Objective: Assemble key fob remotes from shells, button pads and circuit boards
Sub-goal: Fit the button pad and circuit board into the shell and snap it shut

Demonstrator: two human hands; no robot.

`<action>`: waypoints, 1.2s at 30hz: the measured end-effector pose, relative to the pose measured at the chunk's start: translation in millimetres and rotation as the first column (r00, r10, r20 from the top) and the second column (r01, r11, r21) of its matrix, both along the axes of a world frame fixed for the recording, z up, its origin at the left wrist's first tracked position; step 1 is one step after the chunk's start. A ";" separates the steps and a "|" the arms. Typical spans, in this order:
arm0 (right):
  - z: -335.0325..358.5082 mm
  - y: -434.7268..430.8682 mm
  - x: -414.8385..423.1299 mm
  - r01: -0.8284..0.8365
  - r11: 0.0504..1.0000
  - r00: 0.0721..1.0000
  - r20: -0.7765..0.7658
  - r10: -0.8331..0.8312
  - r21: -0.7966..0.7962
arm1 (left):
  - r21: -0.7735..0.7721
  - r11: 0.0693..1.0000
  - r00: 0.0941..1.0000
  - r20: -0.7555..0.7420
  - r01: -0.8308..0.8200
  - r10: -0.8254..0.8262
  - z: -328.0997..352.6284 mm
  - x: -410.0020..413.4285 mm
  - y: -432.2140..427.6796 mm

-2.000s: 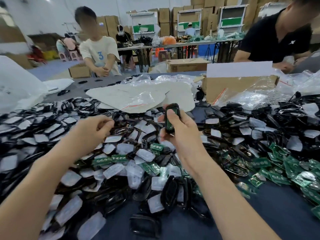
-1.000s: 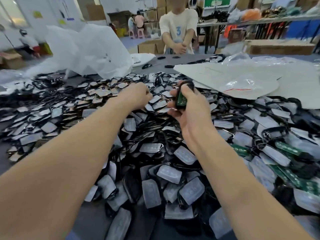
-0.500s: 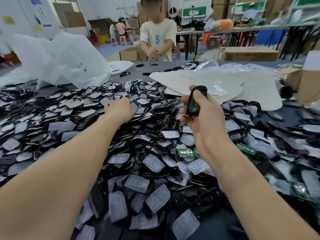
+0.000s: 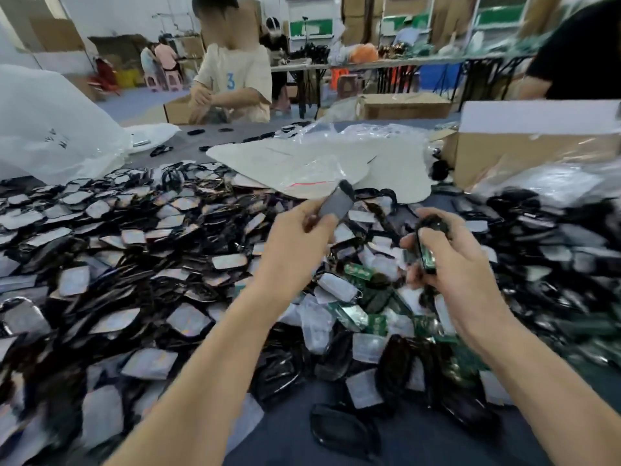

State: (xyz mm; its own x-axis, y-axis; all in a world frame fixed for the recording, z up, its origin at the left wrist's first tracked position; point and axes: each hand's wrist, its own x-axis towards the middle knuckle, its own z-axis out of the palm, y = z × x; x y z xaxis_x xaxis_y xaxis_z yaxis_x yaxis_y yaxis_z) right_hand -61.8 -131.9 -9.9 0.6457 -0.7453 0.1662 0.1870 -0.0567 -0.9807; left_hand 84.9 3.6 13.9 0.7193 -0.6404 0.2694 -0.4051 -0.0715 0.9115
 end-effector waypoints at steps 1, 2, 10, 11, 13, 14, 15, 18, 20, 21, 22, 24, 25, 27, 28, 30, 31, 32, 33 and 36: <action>-0.1 -5.7 -9.2 0.006 0.999 1.000 -0.019 -0.006 -0.039 | -0.024 0.998 0.998 -0.034 0.053 -0.054 -4.3 -18.8 -12.5; -1.3 -10.3 -18.3 0.013 0.997 0.999 -0.048 -0.017 -0.072 | -0.042 0.994 0.993 -0.051 0.105 -0.107 -8.4 -34.6 -22.6; -16.0 -28.5 -50.1 0.043 0.999 0.988 -0.151 -0.044 -0.008 | -0.043 0.973 0.974 -0.012 0.226 -0.226 -45.4 -80.2 -45.8; -16.2 -28.2 -49.8 0.021 1.000 0.990 -0.140 -0.023 -0.013 | -0.045 0.972 0.973 -0.005 0.229 -0.230 -47.2 -80.9 -45.6; -17.5 -26.6 -49.4 -0.031 0.999 0.992 -0.122 0.027 -0.035 | -0.042 0.971 0.972 0.009 0.236 -0.236 -49.1 -80.7 -46.8; -18.9 -25.3 -49.6 -0.054 0.997 0.992 -0.117 0.047 -0.055 | -0.030 0.969 0.969 0.018 0.245 -0.245 -50.3 -80.4 -47.7; -19.8 -24.4 -49.6 -0.069 0.994 0.992 -0.109 0.060 -0.086 | -0.018 0.965 0.965 0.024 0.262 -0.262 -51.0 -79.9 -48.6; -22.1 -23.6 -48.2 -0.084 0.981 0.993 -0.099 0.067 -0.174 | 0.024 0.945 0.944 0.035 0.327 -0.327 -54.0 -81.4 -50.0; -22.4 -24.8 -47.0 -0.078 0.981 0.993 -0.100 0.060 -0.179 | 0.029 0.941 0.940 0.036 0.337 -0.338 -55.1 -82.5 -50.0; -22.5 -25.6 -46.9 -0.079 0.982 0.993 -0.101 0.063 -0.169 | 0.019 0.944 0.944 0.035 0.329 -0.329 -55.4 -82.5 -50.4; -22.4 -26.2 -46.6 -0.083 0.985 0.993 -0.099 0.068 -0.154 | 0.001 0.948 0.947 0.029 0.319 -0.319 -55.5 -82.6 -50.6; -22.1 -26.5 -45.8 -0.088 0.989 0.993 -0.088 0.078 -0.122 | -0.038 0.956 0.956 0.017 0.292 -0.292 -54.2 -82.8 -50.4; -22.2 -26.2 -45.4 -0.091 0.991 0.993 -0.082 0.082 -0.103 | -0.053 0.960 0.961 0.016 0.275 -0.274 -53.2 -83.2 -50.1; -22.7 -25.0 -44.6 -0.094 0.994 0.994 -0.068 0.089 -0.063 | -0.072 0.968 0.971 0.017 0.240 -0.239 -51.1 -85.3 -48.7; -22.8 -24.4 -44.1 -0.094 0.994 0.994 -0.063 0.091 -0.049 | -0.077 0.972 0.975 0.014 0.224 -0.223 -49.9 -86.9 -48.1; -23.0 -23.5 -43.2 -0.088 0.995 0.994 -0.063 0.085 -0.037 | -0.088 0.977 0.981 0.002 0.192 -0.193 -49.0 -89.4 -47.2; -22.9 -23.3 -43.1 -0.082 0.996 0.995 -0.067 0.079 -0.040 | -0.092 0.980 0.984 0.000 0.175 -0.176 -49.2 -90.1 -47.2; -23.1 -23.1 -42.7 -0.075 0.996 0.995 -0.072 0.071 -0.048 | -0.098 0.983 0.987 0.000 0.158 -0.159 -49.4 -90.6 -47.2; -23.2 -22.8 -42.6 -0.069 0.996 0.995 -0.076 0.064 -0.056 | -0.106 0.984 0.989 -0.003 0.144 -0.145 -49.7 -91.0 -47.2; -23.2 -21.3 -41.8 -0.055 0.997 0.996 -0.077 0.050 -0.059 | -0.148 0.981 0.990 -0.043 0.124 -0.131 -49.7 -92.4 -47.7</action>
State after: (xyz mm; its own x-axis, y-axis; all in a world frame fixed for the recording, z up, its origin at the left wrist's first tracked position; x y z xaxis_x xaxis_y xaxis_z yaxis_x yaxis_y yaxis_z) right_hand -103.6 -153.2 -33.1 0.6962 -0.6999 0.1598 0.1173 -0.1087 -0.9871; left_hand -7.5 -44.1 -35.8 0.6498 -0.6849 0.3296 -0.3535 0.1115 0.9288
